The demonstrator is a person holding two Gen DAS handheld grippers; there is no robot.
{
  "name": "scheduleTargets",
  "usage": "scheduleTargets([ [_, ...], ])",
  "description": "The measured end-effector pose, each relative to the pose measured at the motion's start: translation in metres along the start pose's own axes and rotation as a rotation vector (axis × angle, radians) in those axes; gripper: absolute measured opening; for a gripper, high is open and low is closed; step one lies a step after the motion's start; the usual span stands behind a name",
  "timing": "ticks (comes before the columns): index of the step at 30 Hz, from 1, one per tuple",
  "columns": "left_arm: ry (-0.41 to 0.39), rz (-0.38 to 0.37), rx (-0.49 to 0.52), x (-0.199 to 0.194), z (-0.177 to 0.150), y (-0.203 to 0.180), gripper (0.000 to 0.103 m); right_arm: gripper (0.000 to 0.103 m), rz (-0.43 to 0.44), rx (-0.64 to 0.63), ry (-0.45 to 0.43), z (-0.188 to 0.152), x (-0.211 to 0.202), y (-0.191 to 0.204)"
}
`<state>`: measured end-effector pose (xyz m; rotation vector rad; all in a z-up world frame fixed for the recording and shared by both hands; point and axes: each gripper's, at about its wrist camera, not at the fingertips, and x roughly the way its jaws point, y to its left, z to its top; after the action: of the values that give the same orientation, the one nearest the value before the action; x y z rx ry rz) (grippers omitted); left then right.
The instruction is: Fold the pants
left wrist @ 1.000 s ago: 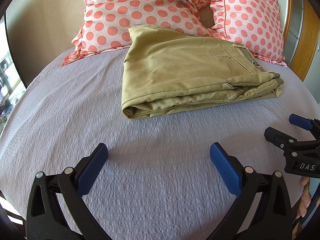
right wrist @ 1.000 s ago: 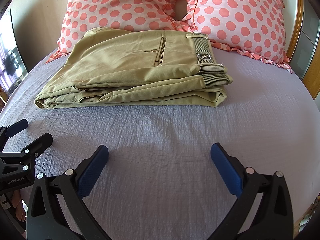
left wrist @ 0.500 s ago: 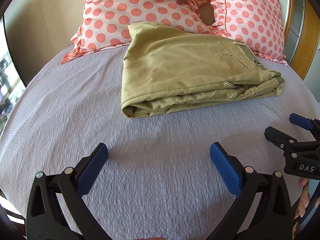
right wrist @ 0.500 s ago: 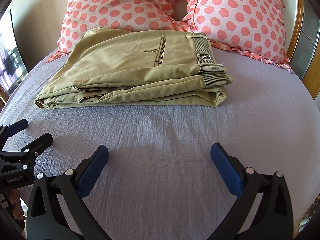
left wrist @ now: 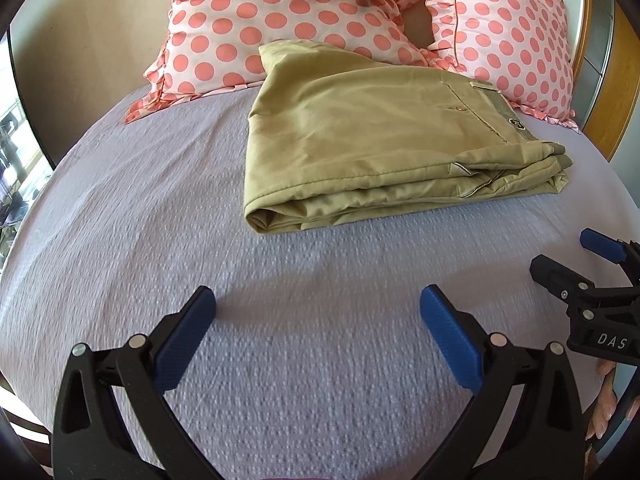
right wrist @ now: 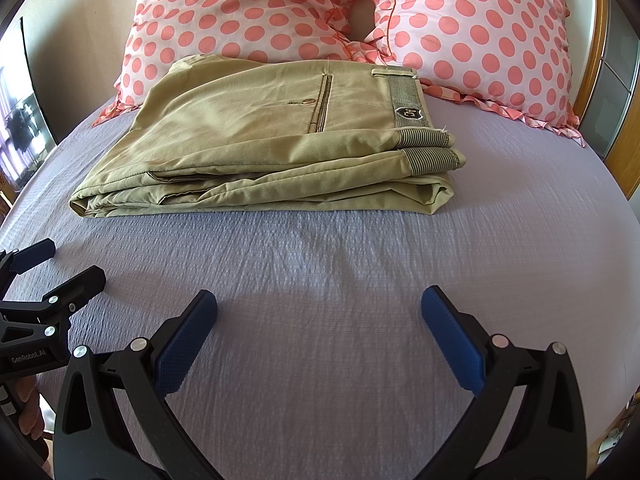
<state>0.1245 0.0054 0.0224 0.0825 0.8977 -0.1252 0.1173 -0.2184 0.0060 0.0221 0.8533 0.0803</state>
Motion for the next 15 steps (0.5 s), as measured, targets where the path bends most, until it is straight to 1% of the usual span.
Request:
scheduleTargets([
  [8, -0.011, 0.001, -0.001, -0.0004, -0.0004, 0.0000, 0.101, 0.102, 0.000, 0.000, 0.000, 0.0000, 0.0001, -0.0001],
  [15, -0.047, 0.001, 0.003, -0.0024, -0.0052, -0.0001, 0.101, 0.102, 0.000, 0.000, 0.000, 0.0001, 0.0002, 0.0000],
])
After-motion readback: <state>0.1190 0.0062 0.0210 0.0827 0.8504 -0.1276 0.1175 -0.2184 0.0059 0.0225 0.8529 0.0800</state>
